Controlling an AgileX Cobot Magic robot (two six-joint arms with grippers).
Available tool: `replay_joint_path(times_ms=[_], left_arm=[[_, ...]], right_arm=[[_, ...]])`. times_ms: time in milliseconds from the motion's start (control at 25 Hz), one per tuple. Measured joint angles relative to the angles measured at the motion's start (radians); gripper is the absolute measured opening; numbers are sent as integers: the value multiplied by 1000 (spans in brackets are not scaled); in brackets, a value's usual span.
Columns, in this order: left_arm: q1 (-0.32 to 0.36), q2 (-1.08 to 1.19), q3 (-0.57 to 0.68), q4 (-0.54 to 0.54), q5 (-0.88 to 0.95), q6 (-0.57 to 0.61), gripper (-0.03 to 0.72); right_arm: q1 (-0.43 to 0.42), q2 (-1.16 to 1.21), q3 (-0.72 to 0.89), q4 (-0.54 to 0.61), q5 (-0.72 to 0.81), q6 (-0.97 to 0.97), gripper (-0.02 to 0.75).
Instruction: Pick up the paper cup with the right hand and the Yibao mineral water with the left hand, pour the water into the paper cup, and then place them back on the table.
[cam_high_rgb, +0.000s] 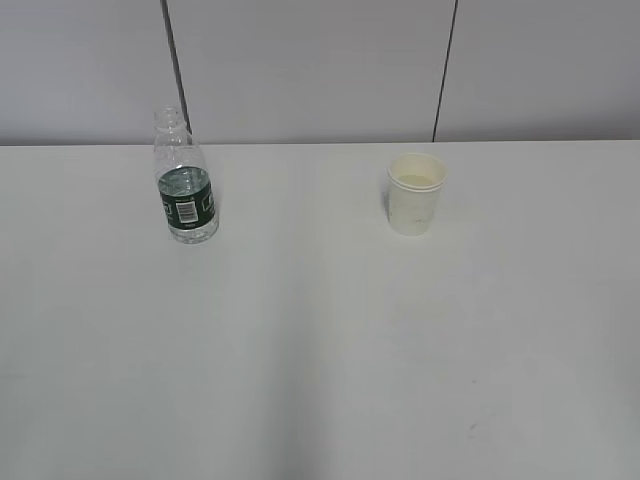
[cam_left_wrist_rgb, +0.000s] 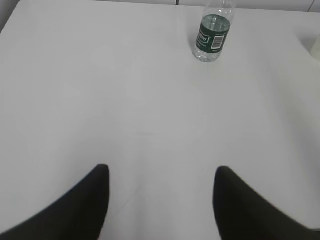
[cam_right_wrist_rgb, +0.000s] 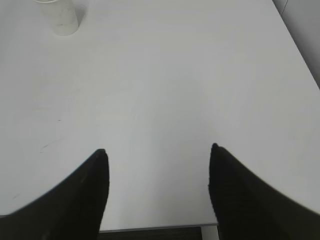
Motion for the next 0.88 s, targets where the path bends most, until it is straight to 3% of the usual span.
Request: replay_joint_path(times_ms=[440, 880], left_arm=[[3, 0, 0, -6, 0, 0, 414], [58, 0, 0, -6, 0, 0, 414]], right_arm=[[0, 0, 0, 0, 0, 0, 496], [0, 0, 0, 0, 0, -2, 496]])
